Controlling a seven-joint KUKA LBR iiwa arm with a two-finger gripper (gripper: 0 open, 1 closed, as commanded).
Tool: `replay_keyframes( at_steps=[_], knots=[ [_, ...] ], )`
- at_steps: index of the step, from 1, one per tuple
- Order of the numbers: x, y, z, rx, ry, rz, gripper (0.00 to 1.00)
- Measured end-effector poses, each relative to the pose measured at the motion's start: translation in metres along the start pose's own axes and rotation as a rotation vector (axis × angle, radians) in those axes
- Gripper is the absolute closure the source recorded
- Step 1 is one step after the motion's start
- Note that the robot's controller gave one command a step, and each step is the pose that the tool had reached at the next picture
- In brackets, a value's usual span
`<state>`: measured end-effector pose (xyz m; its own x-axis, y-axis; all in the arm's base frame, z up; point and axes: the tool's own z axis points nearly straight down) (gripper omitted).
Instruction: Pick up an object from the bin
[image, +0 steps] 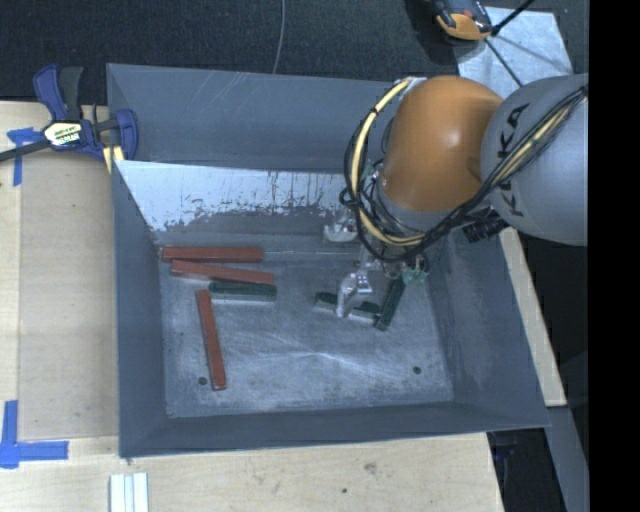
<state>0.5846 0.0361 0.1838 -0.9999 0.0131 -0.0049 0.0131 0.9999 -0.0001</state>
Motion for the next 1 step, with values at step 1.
replay_keyframes(
  at_steps=[1],
  knots=[
    [0.0004,0.0002,0.0006,0.0,0.001,0.0,0.0]
  ],
)
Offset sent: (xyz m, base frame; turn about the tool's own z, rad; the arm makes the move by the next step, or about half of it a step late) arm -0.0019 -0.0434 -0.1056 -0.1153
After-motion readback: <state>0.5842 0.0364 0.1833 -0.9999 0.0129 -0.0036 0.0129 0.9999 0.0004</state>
